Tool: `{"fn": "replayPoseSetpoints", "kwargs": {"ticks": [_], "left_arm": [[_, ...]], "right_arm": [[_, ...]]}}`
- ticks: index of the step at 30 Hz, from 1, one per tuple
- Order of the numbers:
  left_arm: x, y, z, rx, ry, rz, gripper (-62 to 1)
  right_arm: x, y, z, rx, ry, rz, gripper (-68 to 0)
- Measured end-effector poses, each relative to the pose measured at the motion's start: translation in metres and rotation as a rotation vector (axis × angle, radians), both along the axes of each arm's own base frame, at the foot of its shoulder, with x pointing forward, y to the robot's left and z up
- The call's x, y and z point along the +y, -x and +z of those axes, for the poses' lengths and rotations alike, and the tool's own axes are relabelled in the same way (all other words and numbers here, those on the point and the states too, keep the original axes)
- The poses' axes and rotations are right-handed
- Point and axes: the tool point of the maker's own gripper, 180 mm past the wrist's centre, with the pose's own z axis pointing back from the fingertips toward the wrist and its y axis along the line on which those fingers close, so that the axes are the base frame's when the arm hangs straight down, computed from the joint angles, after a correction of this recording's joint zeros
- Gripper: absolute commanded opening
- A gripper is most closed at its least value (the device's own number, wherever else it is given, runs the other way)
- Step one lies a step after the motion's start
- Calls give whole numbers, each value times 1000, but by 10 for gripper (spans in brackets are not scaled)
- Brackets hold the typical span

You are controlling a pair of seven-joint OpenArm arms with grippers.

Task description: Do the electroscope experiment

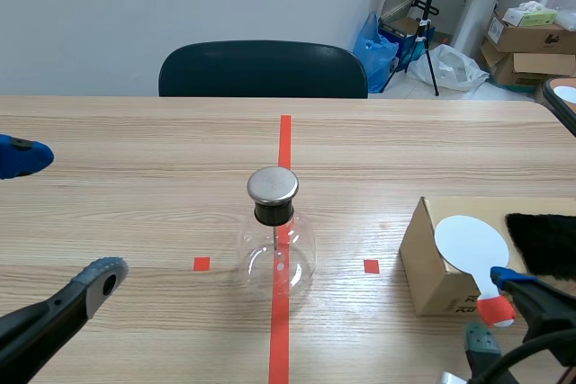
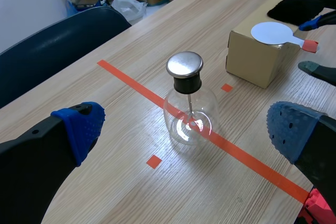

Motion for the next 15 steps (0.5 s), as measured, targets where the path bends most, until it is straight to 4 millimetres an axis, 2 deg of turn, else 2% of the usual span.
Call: {"fn": "replayPoseSetpoints", "kwargs": {"ticks": [5, 7, 10, 15], "left_arm": [[0, 0, 0, 0, 0, 0, 14], [0, 0, 0, 0, 0, 0, 14], [0, 0, 0, 0, 0, 0, 14], [0, 0, 0, 1, -1, 0, 14]], "right_arm": [[-3, -1, 0, 1, 5, -15, -435], [-3, -1, 0, 1, 5, -15, -516], [-3, -1, 0, 0, 4, -15, -673], [-3, -2, 3, -18, 4, -16, -667]]}}
